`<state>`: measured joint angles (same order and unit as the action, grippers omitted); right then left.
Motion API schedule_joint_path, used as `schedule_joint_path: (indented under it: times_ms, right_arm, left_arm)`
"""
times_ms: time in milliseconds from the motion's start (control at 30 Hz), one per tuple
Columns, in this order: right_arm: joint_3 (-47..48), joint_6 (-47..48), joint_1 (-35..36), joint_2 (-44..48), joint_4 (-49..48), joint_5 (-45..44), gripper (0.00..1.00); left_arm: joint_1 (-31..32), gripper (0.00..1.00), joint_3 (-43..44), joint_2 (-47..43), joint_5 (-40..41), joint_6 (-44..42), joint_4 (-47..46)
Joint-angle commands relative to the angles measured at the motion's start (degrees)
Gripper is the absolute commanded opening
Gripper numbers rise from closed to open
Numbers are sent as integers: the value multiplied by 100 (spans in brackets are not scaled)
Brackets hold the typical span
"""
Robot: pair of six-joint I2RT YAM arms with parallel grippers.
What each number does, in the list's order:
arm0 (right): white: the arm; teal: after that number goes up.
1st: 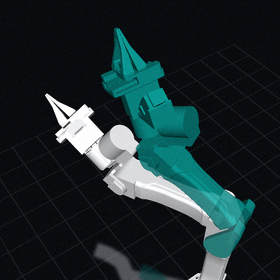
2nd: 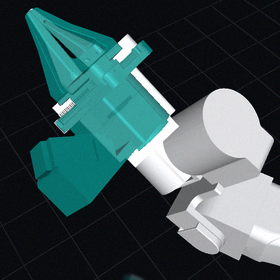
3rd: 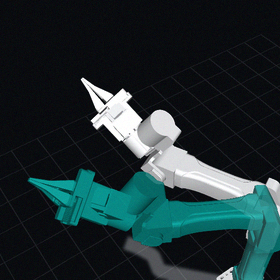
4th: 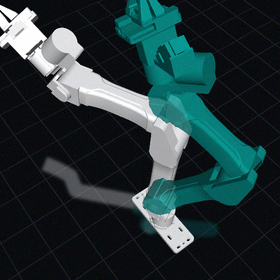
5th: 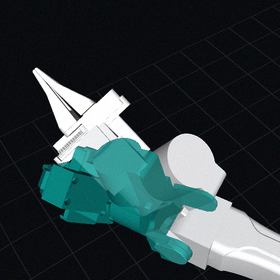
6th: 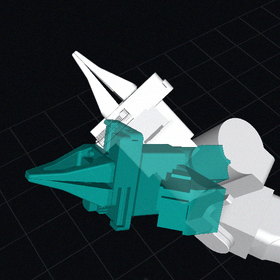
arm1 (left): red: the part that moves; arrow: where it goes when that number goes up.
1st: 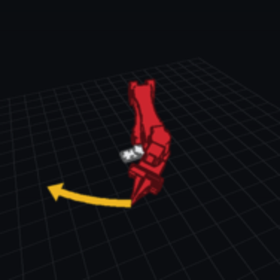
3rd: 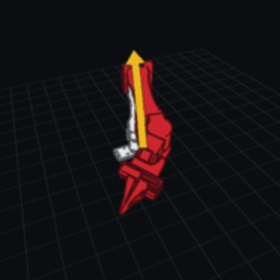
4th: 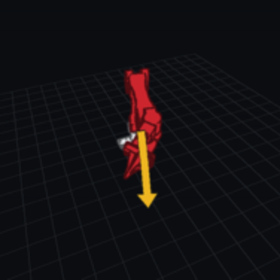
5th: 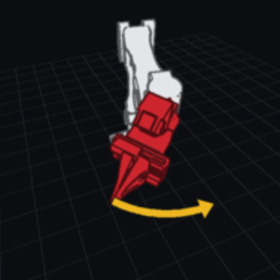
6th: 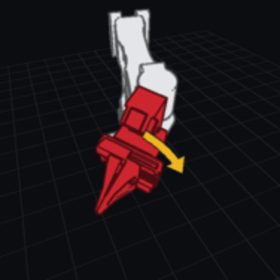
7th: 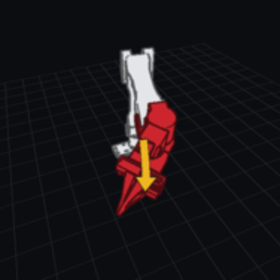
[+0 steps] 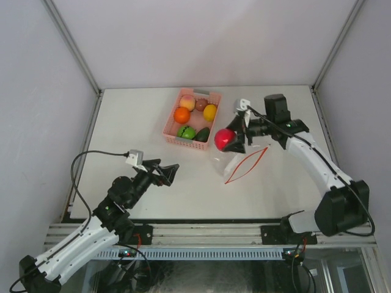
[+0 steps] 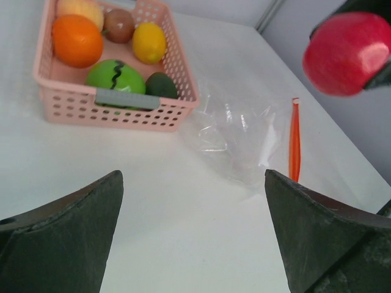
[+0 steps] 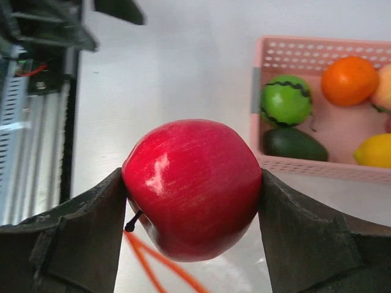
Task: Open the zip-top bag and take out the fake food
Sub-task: Place the fake fruit in the bin.
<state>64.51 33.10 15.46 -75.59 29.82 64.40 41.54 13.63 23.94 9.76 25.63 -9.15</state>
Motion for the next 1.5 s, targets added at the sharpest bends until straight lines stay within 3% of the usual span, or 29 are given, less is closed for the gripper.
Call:
schedule_joint_path:
  times_ms: [0,200,333,500,633,767,800,833,1167,1300,1467]
  right_arm:
    - [945,-882,519,-810,-900,-1515,9]
    - [2179,-600,1107,-2084,-561,-3012,12]
    - [2962,-691,1256,-2874,-604,-3471,13]
    - [3771,-824,1389,-3700,-826,-4045,22]
    - [4175,-1126,1469,-4176,-1073,-4514,47]
    - [4191,-1324,1544,-4346,-1293,-4853,81]
    - [4192,-1340,1547,-4353,-1314,-4909,95]
    - [4211,-1374,1542,-4348,-1324,-4963,99]
    - [4581,-1425,1514,-3889,-580,-5193,100]
    - [4583,-1629,1395,-3522,173,-4975,100]
    - [3831,-2039,967,-2644,333,-4431,100]
  left_arm:
    - [-41,100,-142,-400,576,387,644]
    - [-43,100,-123,-863,796,440,1108]
    - [-48,100,-126,-1041,873,447,1268]
    - [-49,100,-106,-1098,905,477,1387]
    - [-49,100,-89,-1103,913,483,1424]
    - [-45,100,-81,-1089,922,513,1434]
    - [-49,100,-80,-1081,917,516,1427]
    - [-49,100,-68,-1077,910,521,1425]
    - [-47,100,-27,-1058,750,593,1345]
    - [-49,100,-121,-1024,407,809,787]
    - [-157,100,-43,-704,-29,960,191]
